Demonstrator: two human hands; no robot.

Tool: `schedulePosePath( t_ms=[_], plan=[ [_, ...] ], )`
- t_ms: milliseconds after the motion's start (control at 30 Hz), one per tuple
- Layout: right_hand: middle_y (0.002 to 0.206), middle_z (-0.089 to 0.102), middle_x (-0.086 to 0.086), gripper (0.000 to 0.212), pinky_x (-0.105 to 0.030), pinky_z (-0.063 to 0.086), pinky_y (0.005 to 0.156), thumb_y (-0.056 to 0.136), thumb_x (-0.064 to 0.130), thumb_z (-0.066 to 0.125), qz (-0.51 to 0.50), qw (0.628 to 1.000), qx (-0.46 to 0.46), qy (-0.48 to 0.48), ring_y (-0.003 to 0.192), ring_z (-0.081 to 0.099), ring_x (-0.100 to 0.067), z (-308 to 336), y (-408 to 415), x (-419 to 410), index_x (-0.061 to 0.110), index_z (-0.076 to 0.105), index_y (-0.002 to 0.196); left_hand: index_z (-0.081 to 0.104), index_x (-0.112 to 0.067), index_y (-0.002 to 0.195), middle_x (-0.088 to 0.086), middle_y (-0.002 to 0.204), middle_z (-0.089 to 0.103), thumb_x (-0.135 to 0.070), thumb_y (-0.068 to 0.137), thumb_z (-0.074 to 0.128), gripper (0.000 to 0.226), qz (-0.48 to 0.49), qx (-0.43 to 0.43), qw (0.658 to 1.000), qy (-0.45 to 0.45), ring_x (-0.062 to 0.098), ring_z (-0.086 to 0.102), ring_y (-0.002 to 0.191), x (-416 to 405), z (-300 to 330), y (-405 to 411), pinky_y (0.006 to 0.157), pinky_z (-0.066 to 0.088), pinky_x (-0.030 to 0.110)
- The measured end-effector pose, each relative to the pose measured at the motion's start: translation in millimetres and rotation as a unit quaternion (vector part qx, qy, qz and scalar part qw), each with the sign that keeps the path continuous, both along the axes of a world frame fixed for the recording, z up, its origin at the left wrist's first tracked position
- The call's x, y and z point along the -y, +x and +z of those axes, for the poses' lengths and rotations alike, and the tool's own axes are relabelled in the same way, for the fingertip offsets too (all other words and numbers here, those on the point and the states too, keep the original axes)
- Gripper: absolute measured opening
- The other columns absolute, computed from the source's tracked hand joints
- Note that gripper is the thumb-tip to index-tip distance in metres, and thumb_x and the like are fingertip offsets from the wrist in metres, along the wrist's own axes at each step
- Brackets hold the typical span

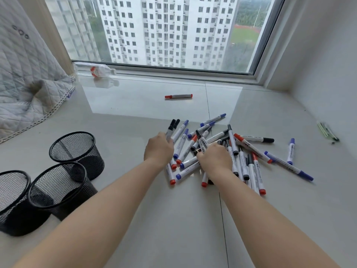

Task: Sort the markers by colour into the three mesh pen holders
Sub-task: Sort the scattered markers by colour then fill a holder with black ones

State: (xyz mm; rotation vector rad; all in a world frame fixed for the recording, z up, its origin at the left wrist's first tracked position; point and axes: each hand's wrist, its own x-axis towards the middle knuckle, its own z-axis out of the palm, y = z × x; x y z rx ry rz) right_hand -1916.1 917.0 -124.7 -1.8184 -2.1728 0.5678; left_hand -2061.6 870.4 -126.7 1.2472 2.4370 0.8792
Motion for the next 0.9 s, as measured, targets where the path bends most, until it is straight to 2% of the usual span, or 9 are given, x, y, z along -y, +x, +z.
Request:
schedulePosePath(
  t_ms=[67,167,233,367,467,533,700,767,900],
  plan=[
    [0.071,0.051,0.000,0.023,-0.025,0.034,0.049,0.084,0.029,0.051,-0.018,0.998,-0.055,-0.020,0.065,0.051,-0.020,1,7,-1,0.007,0.052,0.084,0.056,-0.007,0.104,0.015,0.097,0.061,-0.027,0.094,0.042,0.026,-0.016,0.020,1.000,-0.010,0.027,0.051,0.079,-2,-1,9,0.066,0.040,0.030],
    [0.067,0.049,0.000,0.025,-0.025,0.032,0.045,0.082,0.033,0.054,-0.047,0.986,-0.155,-0.042,0.057,0.047,-0.013,7,24,-5,0.009,0.048,0.080,0.056,-0.008,0.100,0.016,0.098,0.062,-0.028,0.092,0.042,0.026,-0.039,0.059,0.997,-0.025,0.029,0.054,0.086,-5,0,25,0.069,0.043,0.031],
    [0.066,0.050,0.001,0.024,-0.026,0.033,0.047,0.081,0.034,0.055,-0.055,0.983,-0.171,-0.045,0.057,0.047,-0.012,11,40,-7,0.012,0.046,0.077,0.056,-0.008,0.097,0.015,0.096,0.062,-0.028,0.091,0.043,0.025,-0.059,0.079,0.995,-0.033,0.031,0.057,0.091,-8,2,37,0.073,0.047,0.034],
    [0.064,0.051,0.002,0.014,-0.026,0.034,0.050,0.078,0.028,0.054,-0.086,0.980,-0.168,-0.056,0.057,0.047,-0.014,15,74,-10,0.014,0.050,0.078,0.058,-0.008,0.089,0.010,0.087,0.060,-0.029,0.089,0.049,0.022,-0.112,0.085,0.989,-0.038,0.025,0.054,0.079,-14,7,63,0.058,0.037,0.028],
    [0.066,0.063,-0.004,0.006,-0.032,0.051,0.059,0.082,0.013,0.050,-0.110,0.965,-0.201,-0.128,0.053,0.059,-0.013,16,88,-12,0.011,0.054,0.078,0.060,-0.007,0.088,0.009,0.086,0.061,-0.031,0.087,0.054,0.024,-0.149,0.077,0.984,-0.062,0.023,0.059,0.079,-18,8,82,0.061,0.045,0.030],
    [0.074,0.065,-0.011,0.010,-0.038,0.056,0.068,0.085,0.006,0.046,-0.115,0.955,-0.224,-0.157,0.055,0.062,-0.017,14,92,-14,0.004,0.056,0.086,0.054,-0.009,0.076,0.005,0.075,0.056,-0.035,0.085,0.058,0.027,-0.160,0.045,0.982,-0.089,0.020,0.056,0.073,-20,7,92,0.055,0.042,0.028],
    [0.077,0.064,-0.014,0.018,-0.039,0.053,0.064,0.080,0.010,0.048,-0.089,0.975,-0.174,-0.106,0.069,0.060,-0.029,8,94,-16,0.001,0.063,0.085,0.053,-0.011,0.074,-0.001,0.065,0.048,-0.047,0.078,0.066,0.038,-0.128,-0.001,0.988,-0.088,0.018,0.051,0.068,-22,3,105,0.048,0.035,0.025],
    [0.070,0.059,-0.009,0.012,-0.033,0.046,0.055,0.080,0.015,0.053,-0.081,0.980,-0.150,-0.098,0.064,0.058,-0.026,6,94,-17,0.005,0.058,0.073,0.052,-0.011,0.073,0.001,0.071,0.052,-0.046,0.077,0.068,0.039,-0.133,-0.048,0.985,-0.100,0.019,0.051,0.070,-24,1,108,0.053,0.038,0.026],
    [0.056,0.050,0.000,0.033,-0.024,0.029,0.042,0.077,0.032,0.066,-0.074,0.992,-0.067,-0.079,0.049,0.049,-0.015,3,88,-21,0.014,0.046,0.059,0.045,-0.013,0.060,0.005,0.078,0.056,-0.048,0.076,0.067,0.044,-0.131,-0.091,0.979,-0.125,0.021,0.053,0.069,-31,-2,111,0.052,0.038,0.027]
  ],
)
